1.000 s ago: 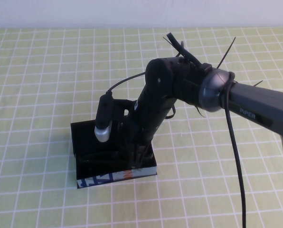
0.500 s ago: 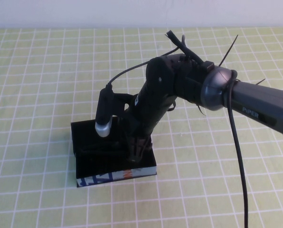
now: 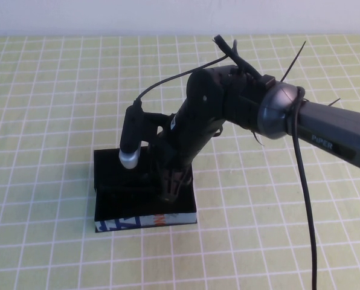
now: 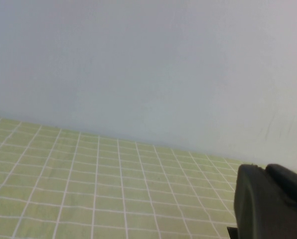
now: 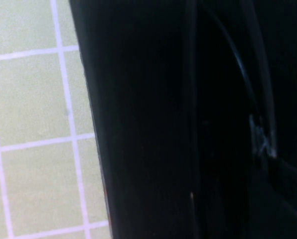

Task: Return glasses to glasses case
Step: Place the glasses in the glasses case

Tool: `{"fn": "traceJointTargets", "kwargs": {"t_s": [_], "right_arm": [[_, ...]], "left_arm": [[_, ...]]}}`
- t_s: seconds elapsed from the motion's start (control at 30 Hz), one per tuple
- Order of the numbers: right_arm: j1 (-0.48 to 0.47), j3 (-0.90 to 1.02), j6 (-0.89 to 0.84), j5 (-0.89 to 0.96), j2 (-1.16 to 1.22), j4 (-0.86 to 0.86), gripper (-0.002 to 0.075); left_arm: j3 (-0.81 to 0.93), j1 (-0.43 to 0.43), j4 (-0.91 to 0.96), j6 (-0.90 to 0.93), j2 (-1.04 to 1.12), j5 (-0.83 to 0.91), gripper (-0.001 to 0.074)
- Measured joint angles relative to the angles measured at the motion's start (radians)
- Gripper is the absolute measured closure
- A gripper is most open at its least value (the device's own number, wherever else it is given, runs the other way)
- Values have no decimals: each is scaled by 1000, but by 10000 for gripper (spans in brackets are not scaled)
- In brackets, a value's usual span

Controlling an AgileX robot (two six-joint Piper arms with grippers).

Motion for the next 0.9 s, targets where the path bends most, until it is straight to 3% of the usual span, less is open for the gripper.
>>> {"fn": "traceJointTargets", "kwargs": {"t_s": [0.2, 0.3, 0.77, 0.9], "right_arm": [[0, 0, 0, -9, 0, 9, 501], [0, 0, 0, -13, 0, 9, 463], [-2, 0, 3, 17, -30, 53, 452], [-11, 0, 3, 17, -36, 55, 540]], "left_arm": [[0, 0, 0, 0, 0, 0, 738], [0, 0, 0, 0, 0, 0, 738], [0, 0, 0, 0, 0, -3, 738], [0, 0, 0, -19, 0, -68, 738]]}}
